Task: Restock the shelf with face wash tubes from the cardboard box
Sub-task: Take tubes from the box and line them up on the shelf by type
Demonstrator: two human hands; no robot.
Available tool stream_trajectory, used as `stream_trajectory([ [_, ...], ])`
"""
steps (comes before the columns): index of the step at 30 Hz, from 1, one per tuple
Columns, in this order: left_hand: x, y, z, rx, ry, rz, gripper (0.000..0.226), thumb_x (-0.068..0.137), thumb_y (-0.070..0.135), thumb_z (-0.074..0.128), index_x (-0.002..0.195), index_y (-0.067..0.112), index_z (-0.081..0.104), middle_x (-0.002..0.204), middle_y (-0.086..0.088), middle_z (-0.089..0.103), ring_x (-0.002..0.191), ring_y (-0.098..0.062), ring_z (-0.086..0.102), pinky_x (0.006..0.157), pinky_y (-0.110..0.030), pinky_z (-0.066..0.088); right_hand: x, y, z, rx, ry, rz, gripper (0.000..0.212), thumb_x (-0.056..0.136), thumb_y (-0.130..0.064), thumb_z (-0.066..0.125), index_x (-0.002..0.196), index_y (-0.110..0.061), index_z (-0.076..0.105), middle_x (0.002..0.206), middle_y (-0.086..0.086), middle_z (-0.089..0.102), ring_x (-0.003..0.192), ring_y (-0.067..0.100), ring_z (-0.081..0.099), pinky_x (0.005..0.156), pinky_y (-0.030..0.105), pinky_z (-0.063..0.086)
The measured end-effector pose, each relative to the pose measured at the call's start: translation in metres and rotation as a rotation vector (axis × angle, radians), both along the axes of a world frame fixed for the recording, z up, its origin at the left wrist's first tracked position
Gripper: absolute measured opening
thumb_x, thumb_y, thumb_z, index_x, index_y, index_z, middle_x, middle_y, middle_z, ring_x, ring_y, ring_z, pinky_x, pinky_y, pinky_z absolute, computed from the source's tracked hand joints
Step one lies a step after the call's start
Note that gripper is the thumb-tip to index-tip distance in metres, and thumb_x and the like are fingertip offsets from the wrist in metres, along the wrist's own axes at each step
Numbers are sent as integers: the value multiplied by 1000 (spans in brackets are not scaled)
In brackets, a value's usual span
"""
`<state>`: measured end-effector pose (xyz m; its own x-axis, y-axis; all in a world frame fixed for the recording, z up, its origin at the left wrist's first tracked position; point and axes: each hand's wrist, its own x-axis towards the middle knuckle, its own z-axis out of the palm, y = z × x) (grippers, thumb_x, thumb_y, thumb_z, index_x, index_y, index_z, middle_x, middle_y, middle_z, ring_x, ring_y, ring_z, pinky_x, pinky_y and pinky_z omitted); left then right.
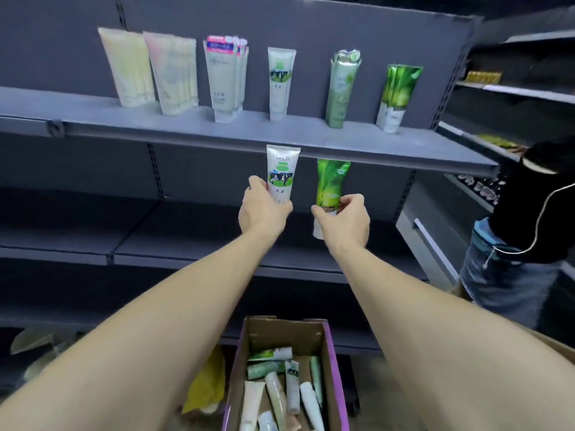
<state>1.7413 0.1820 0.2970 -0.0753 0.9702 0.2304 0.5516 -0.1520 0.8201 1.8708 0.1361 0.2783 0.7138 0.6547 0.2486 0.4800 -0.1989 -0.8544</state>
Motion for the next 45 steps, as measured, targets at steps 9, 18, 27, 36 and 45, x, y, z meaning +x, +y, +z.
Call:
stream_trajectory([
  [9, -6, 14, 79, 149, -65, -27, 46, 79, 28, 73, 112, 14, 44, 101, 4, 55, 81, -21, 54, 66, -30, 41, -3, 19, 69, 106, -59, -19, 49, 71, -47, 78, 101, -26, 46, 102, -7, 61, 86, 15, 57, 73, 31, 45],
  [18, -26, 46, 116, 211, -76, -20, 42, 82, 27, 71, 113, 14, 46, 94, 6, 51, 79, -18, 51, 66, -28, 39, -14, 47, 109, 200, -75, 4, 46, 73, -47, 76, 102, -25, 48, 99, -7, 62, 83, 16, 60, 65, 28, 40],
  [27, -4, 92, 129, 203, -118, -10, 44, 81, 26, 72, 114, 12, 48, 105, 0, 59, 88, -21, 55, 75, -31, 46, 6, 84, 138, 222, -141, 15, 51, 75, -48, 76, 107, -23, 46, 103, -4, 61, 87, 17, 59, 69, 30, 44],
  [36, 36, 145, 122, 194, -148, 52, 47, 79, 26, 75, 116, 12, 49, 115, -5, 60, 101, -26, 60, 75, -29, 42, 38, 135, 143, 196, -154, 72, 53, 73, -47, 77, 108, -21, 46, 107, -3, 61, 89, 18, 58, 71, 30, 43],
  [45, 50, 206, 120, 166, -129, 28, 45, 83, 22, 71, 117, 10, 46, 120, -10, 59, 106, -30, 60, 79, -34, 43, 40, 181, 137, 184, -163, 62, 53, 74, -44, 77, 110, -18, 48, 108, 0, 61, 94, 20, 58, 75, 32, 44],
])
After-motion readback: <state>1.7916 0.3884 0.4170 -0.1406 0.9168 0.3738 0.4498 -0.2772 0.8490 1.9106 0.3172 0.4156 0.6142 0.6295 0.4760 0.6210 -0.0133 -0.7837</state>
